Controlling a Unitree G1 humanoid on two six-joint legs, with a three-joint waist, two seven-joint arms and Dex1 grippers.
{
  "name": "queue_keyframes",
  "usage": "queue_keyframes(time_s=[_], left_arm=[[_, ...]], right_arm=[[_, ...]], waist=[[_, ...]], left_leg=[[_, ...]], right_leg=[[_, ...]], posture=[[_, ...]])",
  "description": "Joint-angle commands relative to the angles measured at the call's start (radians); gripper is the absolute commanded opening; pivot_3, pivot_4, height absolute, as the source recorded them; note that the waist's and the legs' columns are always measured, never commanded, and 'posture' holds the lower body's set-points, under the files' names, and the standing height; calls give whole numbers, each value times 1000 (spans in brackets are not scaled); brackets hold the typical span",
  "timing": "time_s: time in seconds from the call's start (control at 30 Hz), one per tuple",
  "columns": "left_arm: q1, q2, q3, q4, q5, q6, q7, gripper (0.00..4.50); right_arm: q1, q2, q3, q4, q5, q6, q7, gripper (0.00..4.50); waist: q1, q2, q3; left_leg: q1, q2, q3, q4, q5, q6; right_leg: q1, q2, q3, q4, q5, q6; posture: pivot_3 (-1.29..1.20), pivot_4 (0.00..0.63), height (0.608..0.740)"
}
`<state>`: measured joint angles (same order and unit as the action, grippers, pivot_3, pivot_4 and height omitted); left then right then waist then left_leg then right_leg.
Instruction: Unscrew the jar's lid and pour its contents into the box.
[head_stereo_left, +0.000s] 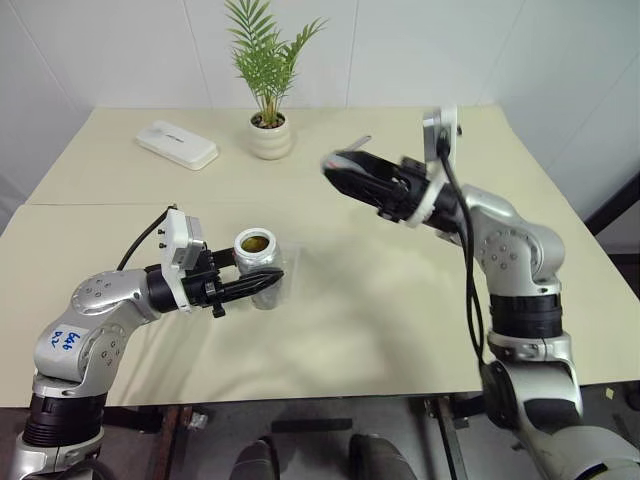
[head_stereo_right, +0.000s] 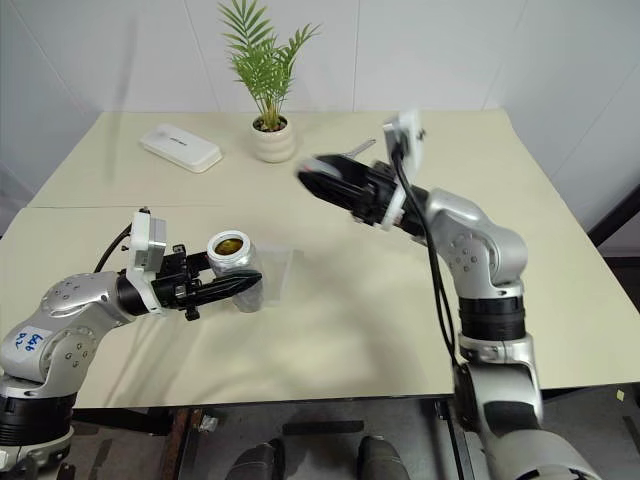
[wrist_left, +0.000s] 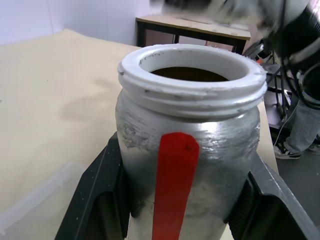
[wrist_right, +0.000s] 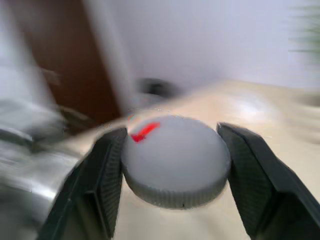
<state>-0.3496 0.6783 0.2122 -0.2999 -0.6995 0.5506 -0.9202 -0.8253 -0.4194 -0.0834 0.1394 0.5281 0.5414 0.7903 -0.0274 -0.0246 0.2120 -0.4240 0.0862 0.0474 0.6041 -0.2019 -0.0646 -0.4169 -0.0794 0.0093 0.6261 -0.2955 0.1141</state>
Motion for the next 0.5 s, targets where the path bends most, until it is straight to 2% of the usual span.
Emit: queue_keyframes(time_s=[0.03,0.23,0.37,0.5], left_arm=[[-14,14,49,1,-31,-9,-6,1956],[-92,7,27,63,-31,6,-11,1956],[-129,6,11,89,-27,14,-20,1956],[-153,8,12,113,-23,16,-20,1956]], right_arm=[[43,-18,17,152,-170,-282,-29,2622],[54,16,60,510,-335,-602,-45,2622],[29,37,30,668,-350,-673,-67,2622],[24,25,8,693,-331,-669,-34,3883]], waist=[[-3,0,0],[-26,1,0],[-28,1,1],[-29,1,1]], left_leg=[[0,0,0,0,0,0],[2,0,4,1,0,0],[1,0,4,2,0,0],[2,0,4,2,0,-1]], right_leg=[[0,0,0,0,0,0],[-1,1,3,2,1,1],[0,1,5,2,1,3],[0,1,6,2,2,3]], posture=[[0,150,740],[0,150,740],[0,150,740],[0,150,740]])
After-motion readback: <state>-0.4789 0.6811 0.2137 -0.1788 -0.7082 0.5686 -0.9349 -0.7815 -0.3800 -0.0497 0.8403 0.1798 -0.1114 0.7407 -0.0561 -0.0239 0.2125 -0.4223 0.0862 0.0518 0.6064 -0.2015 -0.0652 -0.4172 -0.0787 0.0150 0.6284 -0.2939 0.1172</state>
